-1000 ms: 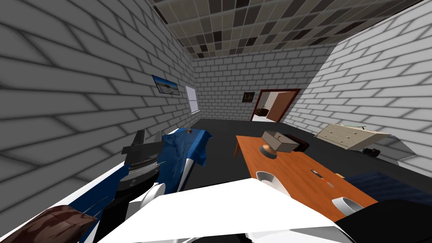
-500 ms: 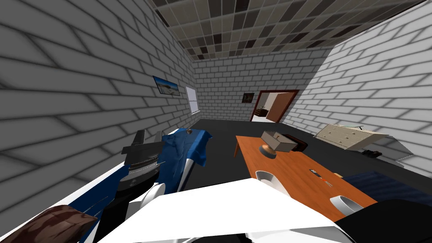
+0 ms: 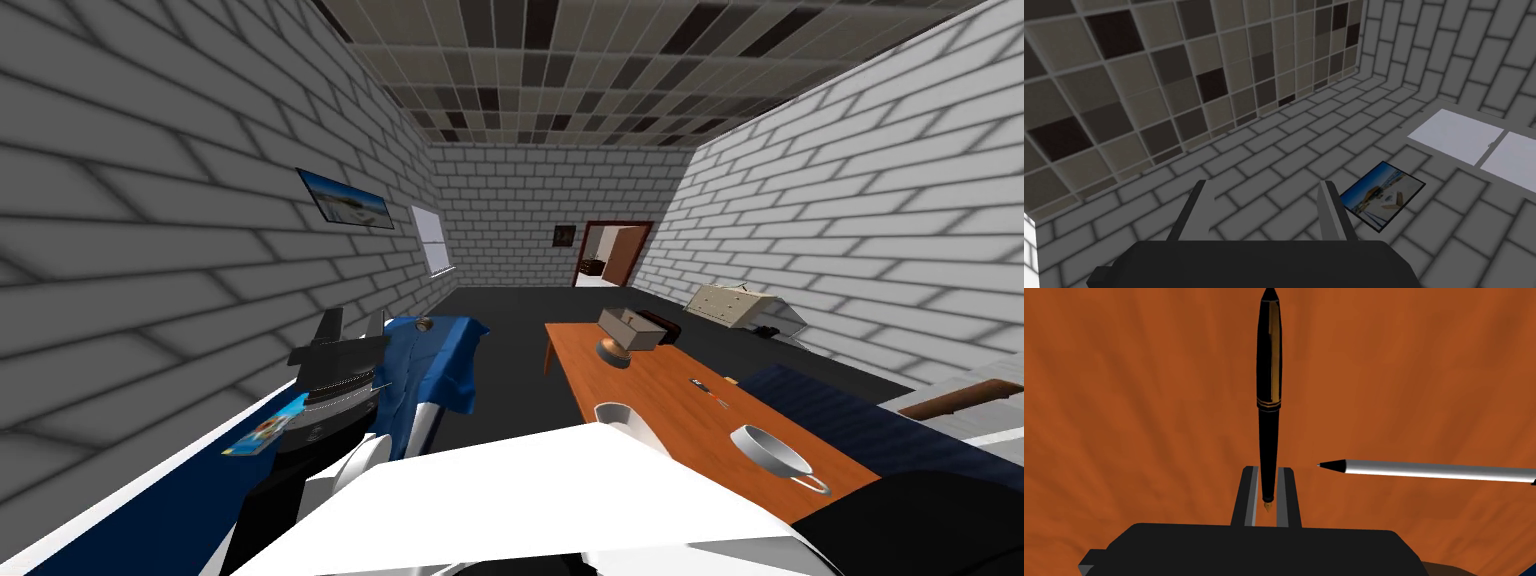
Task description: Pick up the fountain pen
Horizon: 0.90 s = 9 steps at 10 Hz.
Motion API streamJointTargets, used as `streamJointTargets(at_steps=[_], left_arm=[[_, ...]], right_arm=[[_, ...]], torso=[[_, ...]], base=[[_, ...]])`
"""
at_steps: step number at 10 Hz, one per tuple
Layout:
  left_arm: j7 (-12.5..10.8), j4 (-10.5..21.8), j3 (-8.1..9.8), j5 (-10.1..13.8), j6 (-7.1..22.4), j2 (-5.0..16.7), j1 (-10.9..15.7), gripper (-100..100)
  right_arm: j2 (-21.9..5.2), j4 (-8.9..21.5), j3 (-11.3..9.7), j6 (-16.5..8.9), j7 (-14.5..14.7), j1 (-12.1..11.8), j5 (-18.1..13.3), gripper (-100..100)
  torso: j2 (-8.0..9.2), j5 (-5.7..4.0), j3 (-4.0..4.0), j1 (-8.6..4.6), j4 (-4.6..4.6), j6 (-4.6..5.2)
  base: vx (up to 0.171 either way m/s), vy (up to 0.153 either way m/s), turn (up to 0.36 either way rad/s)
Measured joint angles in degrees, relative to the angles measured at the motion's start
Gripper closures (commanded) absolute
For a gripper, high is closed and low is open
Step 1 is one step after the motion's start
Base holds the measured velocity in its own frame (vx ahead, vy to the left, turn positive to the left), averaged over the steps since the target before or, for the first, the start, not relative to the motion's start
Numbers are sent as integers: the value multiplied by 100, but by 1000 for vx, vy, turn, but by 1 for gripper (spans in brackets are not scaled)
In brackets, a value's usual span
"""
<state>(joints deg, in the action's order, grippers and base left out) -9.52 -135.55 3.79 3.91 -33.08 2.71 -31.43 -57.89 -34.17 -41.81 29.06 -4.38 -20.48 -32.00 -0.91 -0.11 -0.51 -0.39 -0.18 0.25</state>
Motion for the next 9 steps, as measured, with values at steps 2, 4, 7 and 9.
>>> streamJointTargets(at_steps=[2,4,7,9], left_arm=[[0,0,0,0,0,0,1,0],[0,0,0,0,0,0,1,0],[0,0,0,0,0,0,1,0],[0,0,-1,0,1,0,4,0]], right_arm=[[-104,-274,100,-48,71,-90,-153,100],[-239,-608,248,-91,195,-235,-419,100],[-436,-1067,484,-135,420,-425,-848,100],[-484,-1199,539,-151,471,-495,-907,0]], torso=[[33,0,17,4,5,2],[28,1,14,9,3,4],[2,0,1,13,1,-4],[50,-1,27,3,11,-14]], base=[[133,-13,-334],[177,-2,-414],[198,22,-276],[31,10,4]])
